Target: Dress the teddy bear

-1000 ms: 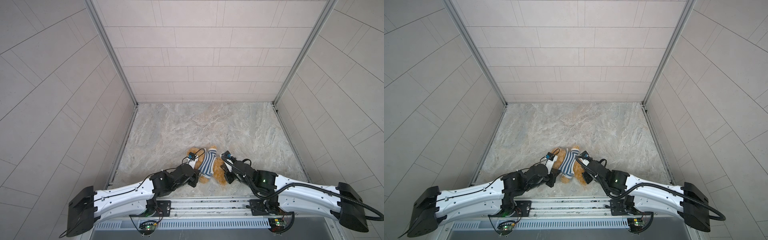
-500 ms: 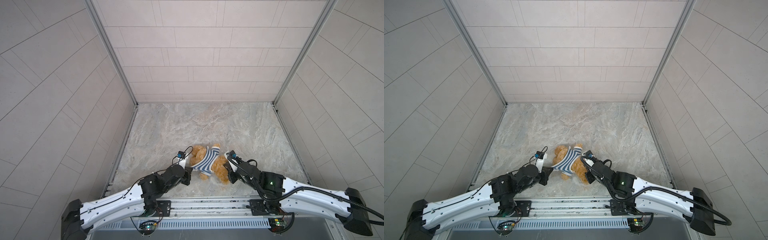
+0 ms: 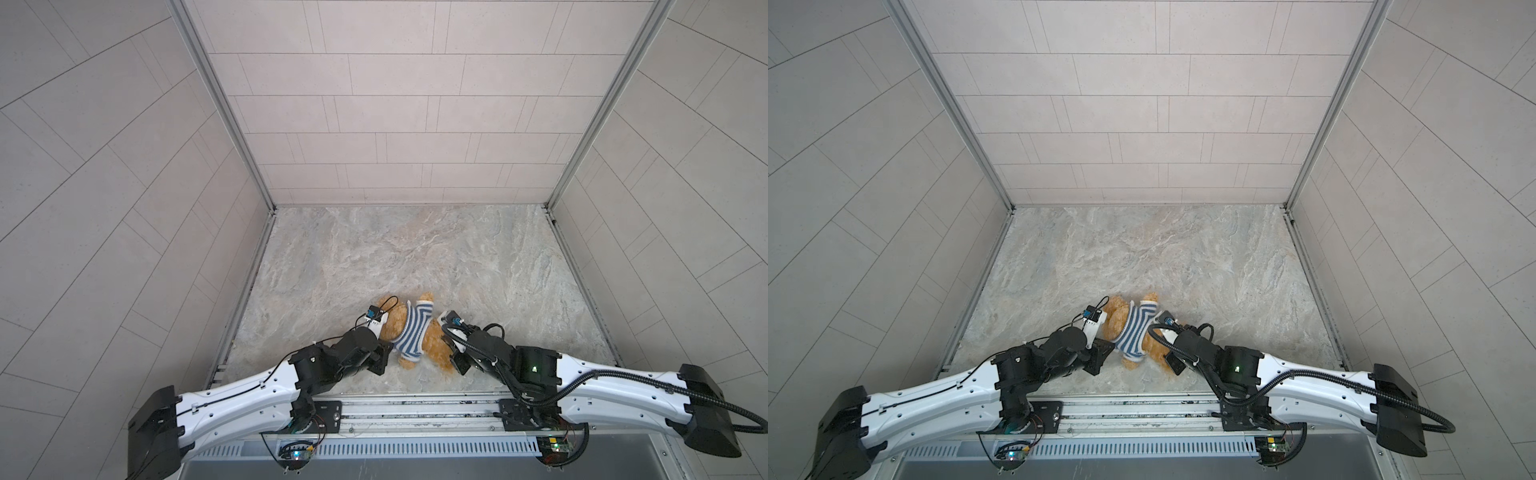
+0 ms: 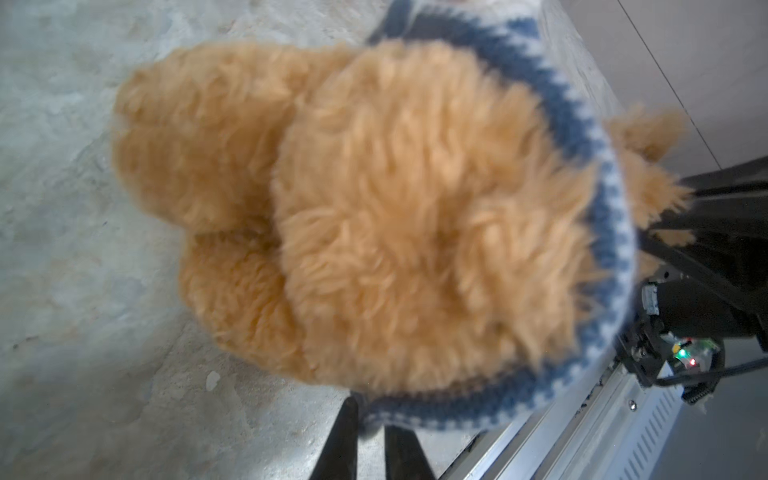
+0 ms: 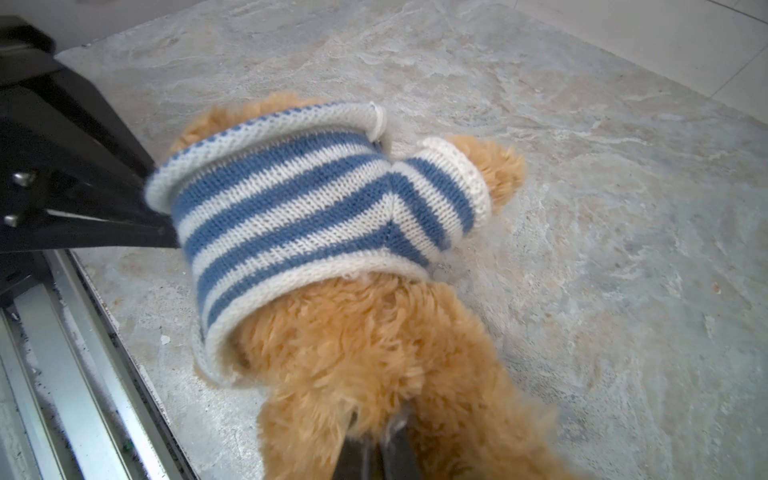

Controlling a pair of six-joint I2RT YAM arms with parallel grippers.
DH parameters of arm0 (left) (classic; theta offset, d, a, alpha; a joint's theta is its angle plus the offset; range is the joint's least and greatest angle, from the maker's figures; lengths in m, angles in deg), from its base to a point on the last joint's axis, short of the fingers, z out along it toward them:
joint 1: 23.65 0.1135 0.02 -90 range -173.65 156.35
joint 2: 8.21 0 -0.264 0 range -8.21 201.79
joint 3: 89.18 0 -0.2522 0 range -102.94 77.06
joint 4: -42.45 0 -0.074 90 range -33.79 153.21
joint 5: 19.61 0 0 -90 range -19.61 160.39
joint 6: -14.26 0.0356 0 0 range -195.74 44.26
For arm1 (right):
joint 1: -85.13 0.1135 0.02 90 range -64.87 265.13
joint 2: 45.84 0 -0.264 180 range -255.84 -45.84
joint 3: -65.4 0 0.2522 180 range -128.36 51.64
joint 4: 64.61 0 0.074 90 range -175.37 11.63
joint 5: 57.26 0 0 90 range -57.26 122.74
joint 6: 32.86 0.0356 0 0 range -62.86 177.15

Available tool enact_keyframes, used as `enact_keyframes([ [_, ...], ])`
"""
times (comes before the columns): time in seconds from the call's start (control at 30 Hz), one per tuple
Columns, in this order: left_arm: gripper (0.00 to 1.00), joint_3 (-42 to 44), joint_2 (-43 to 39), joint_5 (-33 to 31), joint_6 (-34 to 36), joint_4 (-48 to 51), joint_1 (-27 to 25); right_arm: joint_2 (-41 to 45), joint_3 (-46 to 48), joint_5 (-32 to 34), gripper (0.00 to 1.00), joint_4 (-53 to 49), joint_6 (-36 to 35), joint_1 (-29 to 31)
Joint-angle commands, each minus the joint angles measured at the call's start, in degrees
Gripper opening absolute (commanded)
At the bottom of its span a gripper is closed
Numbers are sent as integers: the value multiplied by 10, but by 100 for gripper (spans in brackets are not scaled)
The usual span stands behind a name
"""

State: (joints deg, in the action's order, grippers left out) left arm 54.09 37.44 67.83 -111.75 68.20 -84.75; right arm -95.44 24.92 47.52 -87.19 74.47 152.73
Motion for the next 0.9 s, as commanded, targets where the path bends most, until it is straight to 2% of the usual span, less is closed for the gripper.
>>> enact_keyframes([
  [0.0,35,-42,-19,18,30,5,-12,-3,-21,22,0,18,-19,8],
  [0.13,44,-106,-26,13,52,81,-29,-2,-24,44,0,22,-31,23],
  [0.23,45,-143,-32,2,51,122,-31,11,-16,71,0,47,-52,44],
  [0.33,45,-177,-28,-36,44,158,-31,23,-9,87,0,71,-74,60],
  [0.43,43,-205,-2,-73,33,186,-21,22,-10,108,0,82,-99,80],
  [0.57,38,-207,26,-63,14,182,9,12,-15,147,0,85,-122,110],
  [0.87,32,-182,58,-45,-9,155,17,-7,-17,180,0,96,-146,140],
])
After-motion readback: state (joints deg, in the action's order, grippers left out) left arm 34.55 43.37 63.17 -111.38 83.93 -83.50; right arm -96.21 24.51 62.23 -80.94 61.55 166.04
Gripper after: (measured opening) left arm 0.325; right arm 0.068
